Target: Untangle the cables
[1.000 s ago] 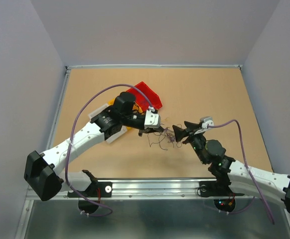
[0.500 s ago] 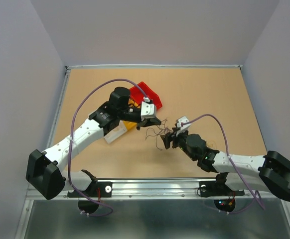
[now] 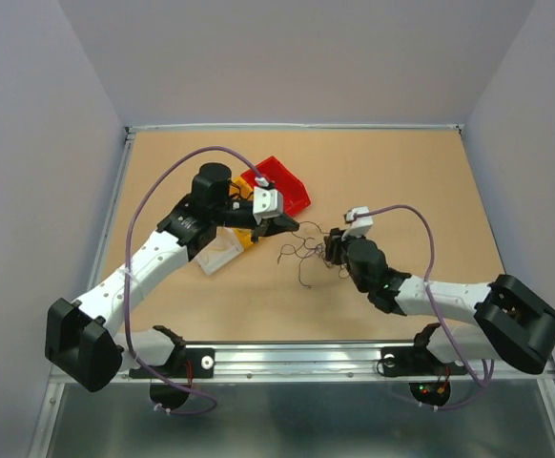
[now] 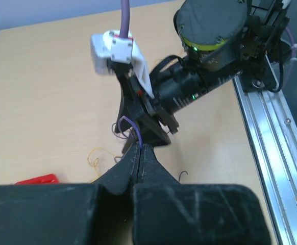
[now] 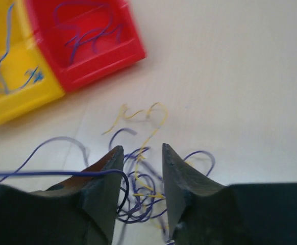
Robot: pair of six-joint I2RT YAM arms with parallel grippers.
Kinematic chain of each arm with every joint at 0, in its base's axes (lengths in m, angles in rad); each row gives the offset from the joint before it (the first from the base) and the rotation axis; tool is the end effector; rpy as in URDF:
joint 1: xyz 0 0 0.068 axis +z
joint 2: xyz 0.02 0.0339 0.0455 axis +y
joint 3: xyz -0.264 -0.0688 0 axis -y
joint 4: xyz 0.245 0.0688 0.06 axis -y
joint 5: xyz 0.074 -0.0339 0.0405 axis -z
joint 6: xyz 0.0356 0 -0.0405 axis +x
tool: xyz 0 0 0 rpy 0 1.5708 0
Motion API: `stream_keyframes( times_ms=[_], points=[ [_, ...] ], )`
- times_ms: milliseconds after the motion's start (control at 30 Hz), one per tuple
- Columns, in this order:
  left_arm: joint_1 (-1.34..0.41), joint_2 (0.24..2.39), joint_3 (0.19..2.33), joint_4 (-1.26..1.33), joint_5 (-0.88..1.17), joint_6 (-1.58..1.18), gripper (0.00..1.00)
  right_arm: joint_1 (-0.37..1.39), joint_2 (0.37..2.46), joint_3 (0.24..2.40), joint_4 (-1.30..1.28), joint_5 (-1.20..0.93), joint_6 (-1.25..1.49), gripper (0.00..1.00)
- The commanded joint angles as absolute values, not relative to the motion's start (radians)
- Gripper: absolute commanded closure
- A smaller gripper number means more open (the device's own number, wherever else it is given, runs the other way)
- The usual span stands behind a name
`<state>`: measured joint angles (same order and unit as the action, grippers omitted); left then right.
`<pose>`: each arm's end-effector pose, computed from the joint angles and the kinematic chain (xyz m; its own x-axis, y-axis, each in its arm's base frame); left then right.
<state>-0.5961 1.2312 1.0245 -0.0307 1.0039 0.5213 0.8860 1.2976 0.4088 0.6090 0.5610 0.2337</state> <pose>0.2104 -0.1791 0.3490 0.3193 0.1066 -0.9416 0.9467 -0.0796 0.3120 0.1727 0.1816 0.1866 -0.2469 0.0077 -0.9690 -0.2829 0.9558 0.0796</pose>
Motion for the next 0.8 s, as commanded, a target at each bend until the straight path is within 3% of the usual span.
stream_keyframes(
  times_ms=[0, 33, 100, 267, 333, 400, 533, 667, 700, 767],
  points=[
    [-0.52, 1.163, 0.99, 0.138, 1.072, 0.422, 1.0, 0.723, 1.183, 0.407, 0.555, 0.548, 0.423, 0.6],
    [-0.506, 1.152, 0.983, 0.164, 1.074, 0.376, 1.0, 0.647, 1.16, 0.394, 0.526, 0.531, 0.486, 0.7],
    [-0.457, 1.138, 0.953, 0.227, 1.065, 0.315, 1.0, 0.591, 1.108, 0.351, 0.508, 0.529, 0.535, 0.75],
    [-0.325, 1.121, 0.891, 0.477, 0.931, 0.063, 1.0, 0.532, 0.907, 0.318, 0.388, 0.65, 0.595, 0.73],
    [-0.231, 1.153, 0.877, 0.569, 0.951, -0.026, 1.0, 0.506, 0.811, 0.295, 0.344, 0.686, 0.621, 0.66],
    [-0.174, 1.181, 0.877, 0.65, 0.995, -0.135, 1.0, 0.489, 0.737, 0.264, 0.327, 0.716, 0.626, 0.67],
    [-0.109, 1.249, 0.884, 0.673, 1.002, -0.175, 1.0, 0.476, 0.572, 0.219, 0.301, 0.781, 0.629, 0.72],
    [-0.106, 1.262, 0.871, 0.672, 0.946, -0.143, 1.0, 0.477, 0.474, 0.216, 0.262, 0.83, 0.626, 0.86],
    [-0.109, 1.267, 0.874, 0.669, 0.987, -0.135, 1.0, 0.477, 0.463, 0.218, 0.262, 0.796, 0.608, 0.85],
    [-0.121, 1.29, 0.887, 0.666, 1.046, -0.13, 1.0, 0.477, 0.479, 0.233, 0.281, 0.715, 0.565, 0.69]
  ],
)
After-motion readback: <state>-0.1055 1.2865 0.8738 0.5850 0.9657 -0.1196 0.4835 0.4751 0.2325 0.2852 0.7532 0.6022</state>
